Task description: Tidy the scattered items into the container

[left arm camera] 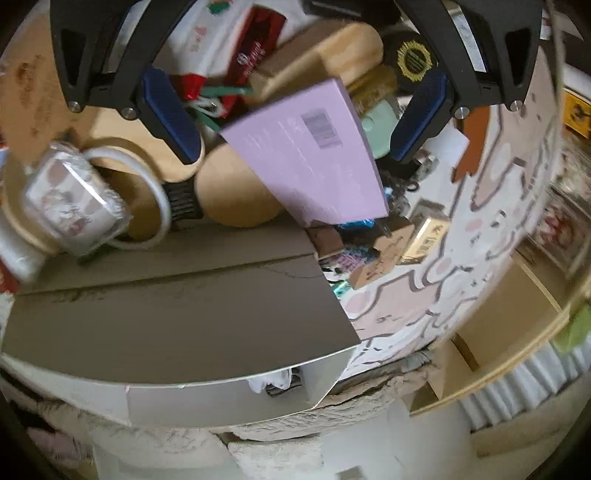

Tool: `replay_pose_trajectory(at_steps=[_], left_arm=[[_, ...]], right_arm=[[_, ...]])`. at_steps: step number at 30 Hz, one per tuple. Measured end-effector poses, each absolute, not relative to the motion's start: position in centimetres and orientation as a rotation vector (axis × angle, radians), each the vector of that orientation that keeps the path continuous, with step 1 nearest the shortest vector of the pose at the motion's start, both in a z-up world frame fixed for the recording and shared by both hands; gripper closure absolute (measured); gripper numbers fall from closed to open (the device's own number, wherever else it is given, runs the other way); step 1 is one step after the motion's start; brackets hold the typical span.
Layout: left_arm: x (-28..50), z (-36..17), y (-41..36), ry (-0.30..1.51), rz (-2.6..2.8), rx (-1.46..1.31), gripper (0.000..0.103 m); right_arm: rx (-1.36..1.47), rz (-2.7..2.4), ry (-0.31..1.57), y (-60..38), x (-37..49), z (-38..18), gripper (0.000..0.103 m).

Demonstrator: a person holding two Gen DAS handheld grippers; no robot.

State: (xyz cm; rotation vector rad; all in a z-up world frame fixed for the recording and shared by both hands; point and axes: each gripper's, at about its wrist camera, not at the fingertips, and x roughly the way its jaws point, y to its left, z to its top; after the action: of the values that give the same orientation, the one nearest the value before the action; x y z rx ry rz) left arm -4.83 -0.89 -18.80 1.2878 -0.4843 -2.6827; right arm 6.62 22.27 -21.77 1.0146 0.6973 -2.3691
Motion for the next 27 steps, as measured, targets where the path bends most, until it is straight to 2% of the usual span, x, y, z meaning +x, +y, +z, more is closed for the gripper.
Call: replay_pose_trajectory(at_steps=[9, 18, 23, 27], left_arm=[[-4.4, -18.5, -3.6, -0.554, -2.561, 1.269, 0.0], [-3.4, -17.0, -5.4, -0.467, -2.601, 1.261, 0.0], [-3.3, -17.5, -5.6, -0.361, -2.666, 1.359, 0.0], [-3.7, -18.0, -5.0, -0.367, -2.7, 1.37, 0.0]], right_arm=[[1.017, -2.375, 0.682, 22.4, 6.6, -21.7, 0.0], [1.019, -2.383, 0.663, 22.7, 6.8, -21.7, 0.0], [0.998, -2.403, 0.686, 22.4, 6.9, -21.5, 0.0], [0.96, -2.442, 0.717, 22.1, 7.1, -21.2, 0.0]])
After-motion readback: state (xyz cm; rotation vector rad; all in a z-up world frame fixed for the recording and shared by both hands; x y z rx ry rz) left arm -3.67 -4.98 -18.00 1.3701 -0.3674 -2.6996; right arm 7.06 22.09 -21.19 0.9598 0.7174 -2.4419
